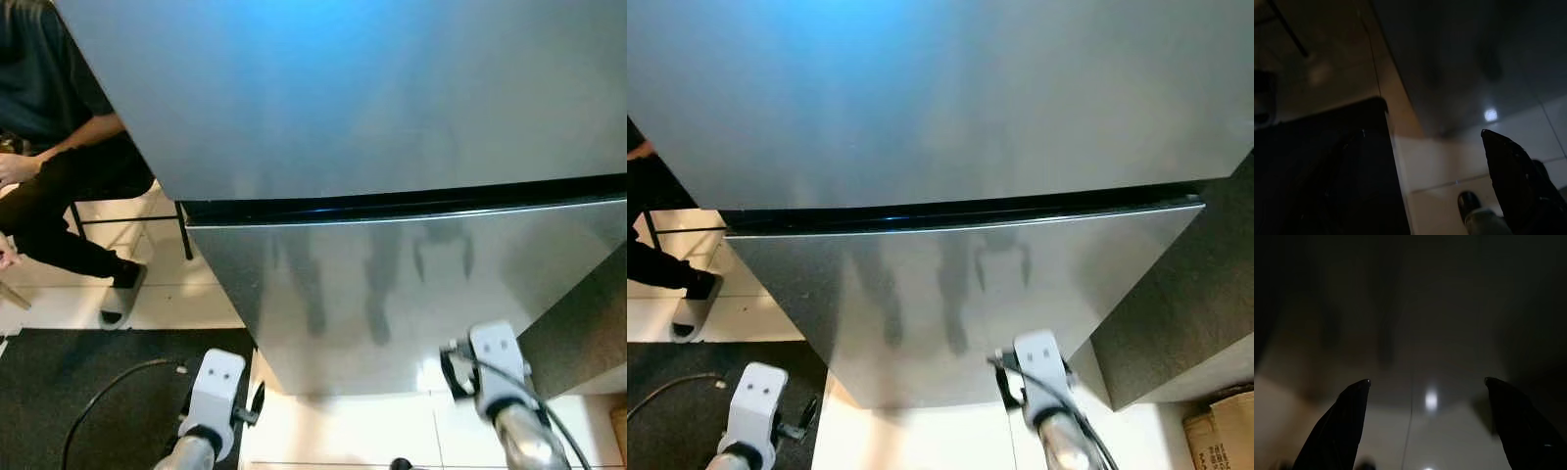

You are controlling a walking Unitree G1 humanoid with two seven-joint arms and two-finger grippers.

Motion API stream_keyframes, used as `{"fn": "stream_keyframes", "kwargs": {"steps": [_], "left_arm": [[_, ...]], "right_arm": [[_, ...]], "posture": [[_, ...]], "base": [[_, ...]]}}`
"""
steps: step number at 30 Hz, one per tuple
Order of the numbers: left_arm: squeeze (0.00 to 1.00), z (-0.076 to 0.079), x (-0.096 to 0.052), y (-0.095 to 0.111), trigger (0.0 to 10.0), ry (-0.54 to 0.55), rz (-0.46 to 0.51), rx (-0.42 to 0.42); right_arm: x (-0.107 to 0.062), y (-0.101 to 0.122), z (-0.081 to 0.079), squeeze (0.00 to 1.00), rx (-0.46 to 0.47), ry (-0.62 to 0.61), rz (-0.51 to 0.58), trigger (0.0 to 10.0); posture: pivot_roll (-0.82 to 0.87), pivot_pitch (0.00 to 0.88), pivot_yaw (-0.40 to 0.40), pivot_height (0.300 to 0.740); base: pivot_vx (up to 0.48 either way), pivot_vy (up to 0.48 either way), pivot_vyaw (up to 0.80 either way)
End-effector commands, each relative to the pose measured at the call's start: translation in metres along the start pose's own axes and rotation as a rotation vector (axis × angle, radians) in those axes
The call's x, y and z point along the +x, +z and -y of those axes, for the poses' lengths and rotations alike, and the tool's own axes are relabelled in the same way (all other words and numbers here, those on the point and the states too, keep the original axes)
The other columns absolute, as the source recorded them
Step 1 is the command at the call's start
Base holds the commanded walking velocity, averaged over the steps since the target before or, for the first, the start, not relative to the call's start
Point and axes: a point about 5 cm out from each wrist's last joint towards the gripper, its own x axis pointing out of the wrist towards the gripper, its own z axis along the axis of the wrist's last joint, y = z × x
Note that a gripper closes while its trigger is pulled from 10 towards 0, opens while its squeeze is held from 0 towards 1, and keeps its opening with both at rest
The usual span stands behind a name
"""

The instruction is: Restocking fridge

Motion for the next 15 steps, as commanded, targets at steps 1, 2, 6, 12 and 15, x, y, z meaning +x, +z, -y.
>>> {"fn": "stream_keyframes", "kwargs": {"steps": [1, 2, 6, 12, 15], "left_arm": [[0.00, -0.010, -0.006, -0.019, 10.0, 0.035, -0.071, 0.007], [0.00, -0.016, -0.007, -0.029, 10.0, 0.052, -0.108, 0.016], [0.00, -0.021, -0.010, -0.043, 10.0, 0.079, -0.165, 0.002], [0.00, -0.029, -0.024, -0.085, 10.0, 0.103, -0.344, -0.023], [0.00, -0.030, -0.024, -0.089, 10.0, 0.106, -0.353, -0.005]], "right_arm": [[-0.008, -0.024, -0.011, 0.00, 0.019, 0.038, -0.088, 10.0], [-0.017, -0.047, -0.022, 0.00, 0.043, 0.078, -0.175, 10.0], [-0.025, -0.068, -0.028, 0.00, 0.063, 0.082, -0.259, 10.0], [-0.042, -0.102, -0.029, 0.00, 0.085, 0.024, -0.385, 10.0], [-0.041, -0.103, -0.029, 0.00, 0.067, 0.028, -0.384, 10.0]], "posture": [[-0.10, 0.275, 0.063, 0.740], [-0.10, 0.272, 0.063, 0.740], [-0.09, 0.270, 0.063, 0.740], [-0.11, 0.264, 0.067, 0.740], [-0.11, 0.261, 0.069, 0.740]], "base": [[0.000, 0.000, 0.00], [0.000, 0.000, 0.00], [0.000, 0.000, 0.00], [0.000, 0.000, 0.00], [0.000, 0.000, 0.00]]}}
